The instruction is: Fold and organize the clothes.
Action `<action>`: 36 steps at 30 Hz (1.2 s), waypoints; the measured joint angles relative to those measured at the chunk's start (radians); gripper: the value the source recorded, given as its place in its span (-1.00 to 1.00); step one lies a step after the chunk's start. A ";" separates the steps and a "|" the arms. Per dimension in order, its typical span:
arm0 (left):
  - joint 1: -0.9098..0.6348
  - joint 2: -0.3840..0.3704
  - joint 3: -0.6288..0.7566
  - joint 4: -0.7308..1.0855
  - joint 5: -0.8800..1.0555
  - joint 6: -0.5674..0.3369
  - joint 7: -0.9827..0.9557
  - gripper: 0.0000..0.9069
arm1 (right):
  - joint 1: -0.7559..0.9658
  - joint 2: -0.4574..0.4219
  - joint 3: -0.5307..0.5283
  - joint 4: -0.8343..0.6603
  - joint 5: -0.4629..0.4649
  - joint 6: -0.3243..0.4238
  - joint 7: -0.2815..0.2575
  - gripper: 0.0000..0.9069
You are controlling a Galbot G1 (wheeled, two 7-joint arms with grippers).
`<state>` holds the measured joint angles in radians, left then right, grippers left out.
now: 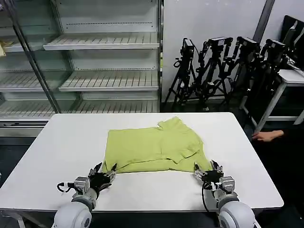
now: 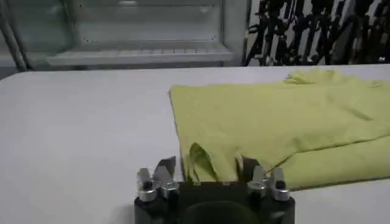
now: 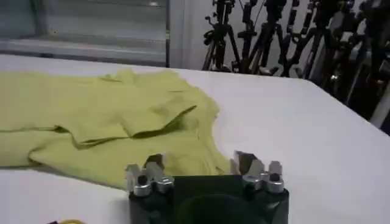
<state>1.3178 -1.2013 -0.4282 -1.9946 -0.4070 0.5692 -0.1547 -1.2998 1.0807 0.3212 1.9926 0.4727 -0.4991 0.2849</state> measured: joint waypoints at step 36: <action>0.279 0.015 -0.080 -0.249 -0.012 0.010 0.002 -0.96 | -0.341 -0.070 0.123 0.310 -0.069 -0.024 -0.002 -1.00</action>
<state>1.5969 -1.1866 -0.5086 -2.2441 -0.4194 0.5795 -0.1523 -1.6410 1.0104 0.4444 2.3028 0.4042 -0.5233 0.2830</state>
